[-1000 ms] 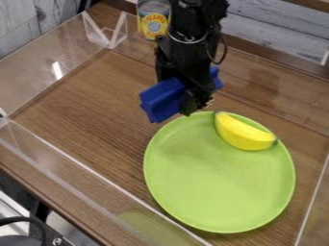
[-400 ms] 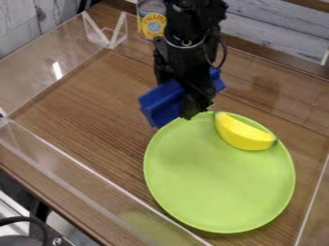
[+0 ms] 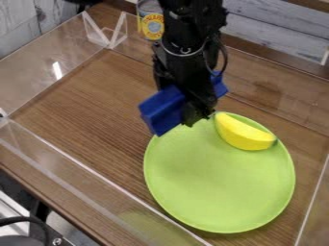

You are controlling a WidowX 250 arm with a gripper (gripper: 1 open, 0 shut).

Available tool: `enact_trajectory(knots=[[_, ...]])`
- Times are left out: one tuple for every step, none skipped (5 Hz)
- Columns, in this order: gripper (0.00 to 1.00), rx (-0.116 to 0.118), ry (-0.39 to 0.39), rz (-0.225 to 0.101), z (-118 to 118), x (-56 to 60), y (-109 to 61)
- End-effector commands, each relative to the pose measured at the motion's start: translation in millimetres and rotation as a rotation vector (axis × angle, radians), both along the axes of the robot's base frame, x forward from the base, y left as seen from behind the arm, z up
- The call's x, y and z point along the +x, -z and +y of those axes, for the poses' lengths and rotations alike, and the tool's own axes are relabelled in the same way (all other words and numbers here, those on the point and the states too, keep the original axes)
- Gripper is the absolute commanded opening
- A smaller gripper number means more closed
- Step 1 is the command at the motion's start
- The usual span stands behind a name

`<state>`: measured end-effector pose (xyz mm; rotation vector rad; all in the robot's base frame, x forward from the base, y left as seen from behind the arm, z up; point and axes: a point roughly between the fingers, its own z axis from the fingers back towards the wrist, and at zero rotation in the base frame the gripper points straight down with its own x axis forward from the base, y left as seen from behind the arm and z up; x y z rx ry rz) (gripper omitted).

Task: Put the blue object in the green plate

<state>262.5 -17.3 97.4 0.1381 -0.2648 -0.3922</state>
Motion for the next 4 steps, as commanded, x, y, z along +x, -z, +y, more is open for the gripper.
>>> enact_trajectory(knots=[[0.0, -0.012, -0.001, -0.071, -4.3, -0.7, -11.6], [0.0, -0.025, -0.001, -0.09, -10.4, -5.0, -10.2], [1.0, -0.036, -0.004, -0.096, -17.3, -10.9, -7.8], [1.0, -0.046, -0.009, -0.086, -18.3, -11.6, 1.9]])
